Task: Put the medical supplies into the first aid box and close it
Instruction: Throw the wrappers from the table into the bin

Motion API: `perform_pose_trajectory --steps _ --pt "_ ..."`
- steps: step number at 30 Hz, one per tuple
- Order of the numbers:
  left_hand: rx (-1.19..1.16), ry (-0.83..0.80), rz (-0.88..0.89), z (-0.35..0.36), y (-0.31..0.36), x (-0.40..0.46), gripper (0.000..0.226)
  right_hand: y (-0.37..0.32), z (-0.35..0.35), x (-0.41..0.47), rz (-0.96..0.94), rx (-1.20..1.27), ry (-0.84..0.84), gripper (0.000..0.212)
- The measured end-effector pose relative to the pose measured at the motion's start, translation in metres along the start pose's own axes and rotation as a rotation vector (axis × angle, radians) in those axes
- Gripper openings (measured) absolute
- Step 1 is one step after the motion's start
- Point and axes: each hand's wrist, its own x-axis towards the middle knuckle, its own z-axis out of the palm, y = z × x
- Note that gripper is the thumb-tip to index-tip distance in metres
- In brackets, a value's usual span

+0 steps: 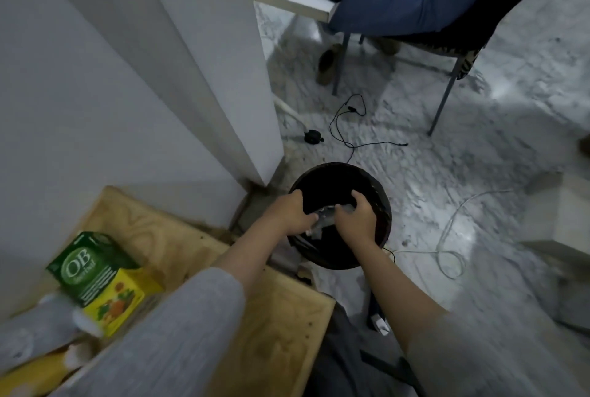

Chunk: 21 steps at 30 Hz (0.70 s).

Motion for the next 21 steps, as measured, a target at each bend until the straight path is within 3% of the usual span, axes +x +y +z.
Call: perform_pose_trajectory --steps 7,12,21 --pt "-0.249 0.510 0.122 -0.014 -0.011 -0.119 0.063 -0.055 0.013 -0.078 -0.208 0.112 0.033 0.054" --pt "-0.402 0.875 0.087 0.004 -0.051 -0.223 0.055 -0.087 0.032 -0.158 -0.503 0.055 -0.002 0.049" --pt "-0.474 1.436 -0.223 0.071 -0.149 -0.402 0.046 -0.087 0.107 -0.330 -1.032 -0.027 -0.442 0.043"
